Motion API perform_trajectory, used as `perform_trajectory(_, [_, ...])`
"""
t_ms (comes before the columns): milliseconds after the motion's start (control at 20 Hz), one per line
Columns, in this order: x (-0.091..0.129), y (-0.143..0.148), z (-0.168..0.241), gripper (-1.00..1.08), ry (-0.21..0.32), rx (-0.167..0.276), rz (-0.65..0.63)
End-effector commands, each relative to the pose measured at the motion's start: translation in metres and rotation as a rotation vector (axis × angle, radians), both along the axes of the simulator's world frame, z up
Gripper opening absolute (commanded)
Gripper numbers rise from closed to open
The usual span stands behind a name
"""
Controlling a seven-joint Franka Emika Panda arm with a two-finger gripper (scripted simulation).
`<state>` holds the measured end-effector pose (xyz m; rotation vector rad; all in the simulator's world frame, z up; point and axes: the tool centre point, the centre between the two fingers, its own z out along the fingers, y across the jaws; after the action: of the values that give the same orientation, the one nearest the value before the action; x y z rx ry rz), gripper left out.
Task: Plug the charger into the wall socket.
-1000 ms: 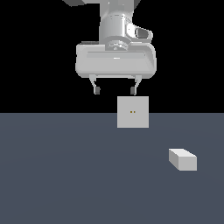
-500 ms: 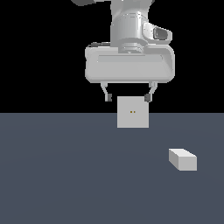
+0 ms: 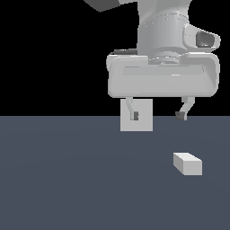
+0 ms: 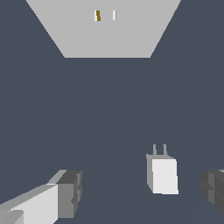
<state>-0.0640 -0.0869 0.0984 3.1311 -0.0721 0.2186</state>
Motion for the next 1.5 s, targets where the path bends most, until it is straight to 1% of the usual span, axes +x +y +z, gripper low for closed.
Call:
perform_trajectory(0, [-0.007, -0.011, -0.008, 1.0, -0.021, -0.004, -0.004])
perform_trajectory(300, [-0.018, -0.031, -0.025, 1.0, -0.058, -0.007, -0.012])
perform_trajectory(600, [-0.024, -0.042, -0.034, 1.0, -0.079, -0.007, -0.015])
perform_trajectory(1100, [-0.025, -0.044, -0.04, 1.0, -0.082, -0.006, -0.016])
perform_trajectory(1450, [-0.025, -0.044, -0.067, 1.0, -0.083, -0.005, -0.016])
